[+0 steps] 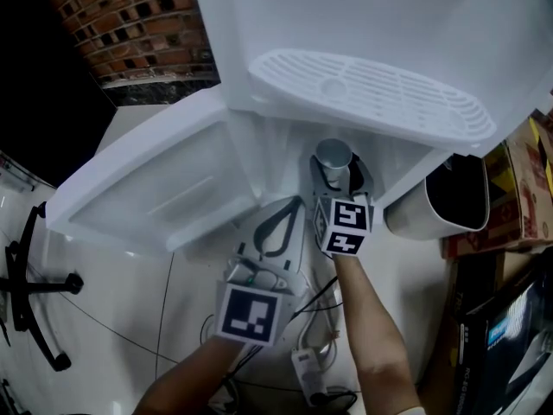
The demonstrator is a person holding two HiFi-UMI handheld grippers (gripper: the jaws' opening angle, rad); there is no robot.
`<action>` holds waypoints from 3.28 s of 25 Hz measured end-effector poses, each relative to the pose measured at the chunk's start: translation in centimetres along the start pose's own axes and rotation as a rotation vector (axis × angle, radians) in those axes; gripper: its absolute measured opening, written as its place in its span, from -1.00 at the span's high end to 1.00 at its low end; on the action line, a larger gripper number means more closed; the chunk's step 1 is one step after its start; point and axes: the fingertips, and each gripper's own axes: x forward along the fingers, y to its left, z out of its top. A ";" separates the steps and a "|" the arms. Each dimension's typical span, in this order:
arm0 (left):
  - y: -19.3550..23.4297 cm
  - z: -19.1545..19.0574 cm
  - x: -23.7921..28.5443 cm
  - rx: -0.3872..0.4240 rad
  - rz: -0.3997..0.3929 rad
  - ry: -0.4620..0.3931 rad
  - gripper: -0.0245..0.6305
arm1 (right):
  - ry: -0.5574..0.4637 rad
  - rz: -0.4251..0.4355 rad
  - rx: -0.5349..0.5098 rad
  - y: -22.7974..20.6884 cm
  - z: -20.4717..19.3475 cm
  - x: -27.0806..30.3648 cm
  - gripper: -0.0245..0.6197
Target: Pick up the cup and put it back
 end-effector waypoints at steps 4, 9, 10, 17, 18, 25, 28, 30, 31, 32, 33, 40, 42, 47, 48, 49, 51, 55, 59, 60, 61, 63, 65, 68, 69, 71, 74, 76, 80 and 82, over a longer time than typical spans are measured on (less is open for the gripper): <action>-0.3 0.1 -0.1 -0.006 0.005 0.004 0.94 | -0.033 0.008 -0.004 0.4 1.7 -1.6 -0.10; 0.0 1.0 -0.2 -0.011 0.016 -0.008 0.94 | -0.072 -0.012 -0.007 1.0 4.3 -5.4 -0.09; 0.1 1.2 -0.3 -0.011 0.018 -0.010 0.94 | -0.085 -0.012 -0.011 1.3 5.1 -6.2 -0.09; -0.4 2.9 -0.6 0.012 0.007 -0.038 0.94 | -0.148 -0.016 -0.027 3.0 10.0 -12.6 -0.09; -0.5 3.1 -0.6 0.010 0.007 -0.042 0.94 | -0.144 -0.019 -0.029 3.1 10.4 -13.5 -0.09; -1.8 4.1 -0.4 0.009 -0.010 -0.064 0.94 | -0.194 -0.018 -0.036 3.7 13.6 -17.5 -0.09; -2.0 4.1 -0.4 0.011 -0.011 -0.061 0.94 | -0.206 -0.016 -0.048 3.8 14.0 -17.9 -0.09; -1.9 4.1 -0.4 0.007 -0.004 -0.060 0.94 | -0.219 -0.016 -0.049 3.8 14.2 -17.9 -0.09; -1.8 4.2 -0.5 0.004 0.000 -0.061 0.94 | -0.222 -0.015 -0.047 3.8 14.2 -18.0 -0.09; -1.6 4.2 -0.5 0.004 0.004 -0.063 0.94 | -0.221 -0.015 -0.044 3.9 14.2 -18.0 -0.09; -1.6 4.3 -0.5 0.007 0.006 -0.065 0.94 | -0.217 -0.014 -0.045 3.9 14.1 -18.0 -0.09; -1.3 4.4 -0.6 -0.006 0.011 -0.080 0.94 | -0.203 -0.021 -0.041 3.5 13.5 -17.9 -0.09; -1.2 4.5 -0.6 0.000 0.013 -0.080 0.94 | -0.201 -0.021 -0.041 3.5 13.3 -17.8 -0.09; -1.1 4.7 -0.6 -0.006 0.019 -0.094 0.94 | -0.210 -0.011 -0.062 3.6 12.9 -17.3 -0.09; -1.1 4.6 -0.7 -0.007 0.022 -0.095 0.94 | -0.215 -0.008 -0.061 3.6 12.7 -17.0 -0.09; -1.1 4.6 -0.7 -0.007 0.024 -0.095 0.94 | -0.216 -0.006 -0.055 3.6 12.5 -16.6 -0.09; -1.1 4.4 -0.7 -0.006 0.024 -0.094 0.94 | -0.207 0.001 -0.059 3.3 11.7 -15.6 -0.09; -1.0 4.1 -0.6 -0.011 0.020 -0.098 0.94 | -0.200 0.012 -0.057 2.7 10.0 -13.1 -0.09; -0.8 3.4 -0.5 -0.031 0.014 -0.080 0.94 | -0.200 0.010 -0.023 2.4 8.5 -10.4 -0.09; -0.9 3.3 -0.5 -0.027 0.009 -0.080 0.94 | -0.190 0.015 -0.028 2.2 7.9 -9.7 -0.09; -1.0 3.1 -0.4 -0.026 0.004 -0.079 0.94 | -0.178 0.019 -0.033 1.9 7.3 -8.9 -0.09; -1.1 2.7 -0.3 -0.034 0.002 -0.067 0.94 | -0.163 0.022 -0.039 1.2 6.3 -7.6 -0.09; -0.9 2.1 -0.4 -0.041 0.004 -0.047 0.94 | -0.157 0.022 -0.044 0.9 5.4 -6.5 -0.09; -0.6 1.3 -0.4 -0.034 0.007 -0.028 0.94 | -0.143 0.028 -0.053 0.8 4.2 -4.9 -0.10; -0.6 1.1 -0.4 -0.035 0.007 -0.024 0.94 | -0.135 0.030 -0.053 0.8 3.7 -4.4 -0.09; -0.5 0.6 -0.5 -0.034 0.004 -0.014 0.94 | -0.124 0.031 -0.045 0.9 2.7 -3.6 -0.10; -0.5 0.0 -0.5 -0.016 -0.010 0.003 0.94 | -0.114 0.029 -0.040 0.9 1.7 -2.6 -0.10; -0.2 -0.3 -0.5 -0.013 -0.007 0.008 0.94 | -0.107 0.024 -0.043 0.7 1.2 -1.9 -0.10; 0.1 -0.8 -0.6 -0.018 0.000 0.016 0.94 | -0.088 0.001 -0.051 0.0 0.3 -1.2 -0.10; 0.1 -1.1 -0.7 -0.020 0.000 0.024 0.94 | -0.072 -0.004 -0.057 -0.2 -0.4 -1.0 -0.10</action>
